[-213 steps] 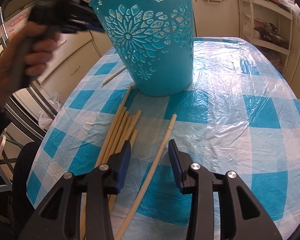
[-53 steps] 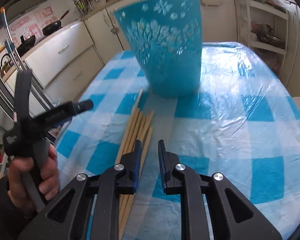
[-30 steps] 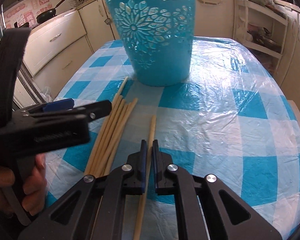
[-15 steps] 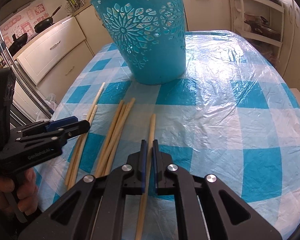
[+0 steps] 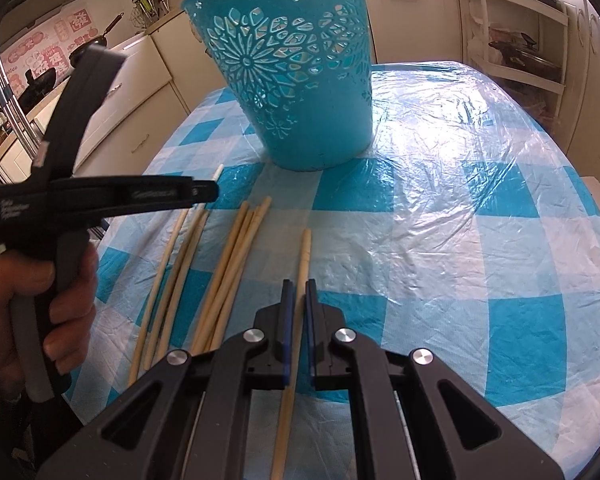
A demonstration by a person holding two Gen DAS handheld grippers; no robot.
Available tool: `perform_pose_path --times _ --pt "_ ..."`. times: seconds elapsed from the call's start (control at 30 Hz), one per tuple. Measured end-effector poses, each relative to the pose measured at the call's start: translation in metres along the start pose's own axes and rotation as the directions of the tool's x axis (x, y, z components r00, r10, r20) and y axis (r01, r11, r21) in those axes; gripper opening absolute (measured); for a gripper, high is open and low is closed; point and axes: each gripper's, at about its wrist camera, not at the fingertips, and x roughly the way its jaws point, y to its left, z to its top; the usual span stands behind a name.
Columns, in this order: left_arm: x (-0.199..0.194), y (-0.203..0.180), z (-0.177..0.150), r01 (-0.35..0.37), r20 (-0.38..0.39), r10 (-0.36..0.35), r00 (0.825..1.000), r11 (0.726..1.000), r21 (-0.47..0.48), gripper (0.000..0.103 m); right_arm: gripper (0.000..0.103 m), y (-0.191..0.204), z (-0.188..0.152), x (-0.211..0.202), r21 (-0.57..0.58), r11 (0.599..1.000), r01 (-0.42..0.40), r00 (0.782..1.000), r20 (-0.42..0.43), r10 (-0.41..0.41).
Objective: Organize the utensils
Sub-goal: 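Grasp a wooden stick with the left gripper while the right gripper grasps another stick, then lift the stick over the basket and open the left gripper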
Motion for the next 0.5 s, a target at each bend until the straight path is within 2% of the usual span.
perform_pose_path --times 0.07,0.13,0.27,0.5 --pt "0.002 -0.006 0.004 0.005 -0.004 -0.005 1.0 0.999 0.033 0.017 0.007 0.0 0.0 0.0 -0.001 1.0 0.0 1.0 0.001 0.0" --pt "0.003 -0.009 0.008 0.031 -0.018 -0.03 0.999 0.998 0.052 0.007 0.007 0.001 0.0 0.001 -0.004 1.0 0.002 1.0 0.002 -0.002" --pt "0.003 -0.008 0.009 0.063 -0.028 -0.062 0.998 0.997 0.048 0.005 0.007 0.001 0.0 0.001 -0.009 1.0 0.003 1.0 0.005 -0.003" --pt "-0.017 0.018 -0.001 0.139 0.011 -0.139 0.99 0.987 -0.083 0.005 0.007 0.001 -0.001 0.001 -0.012 1.0 0.002 1.0 0.012 -0.002"
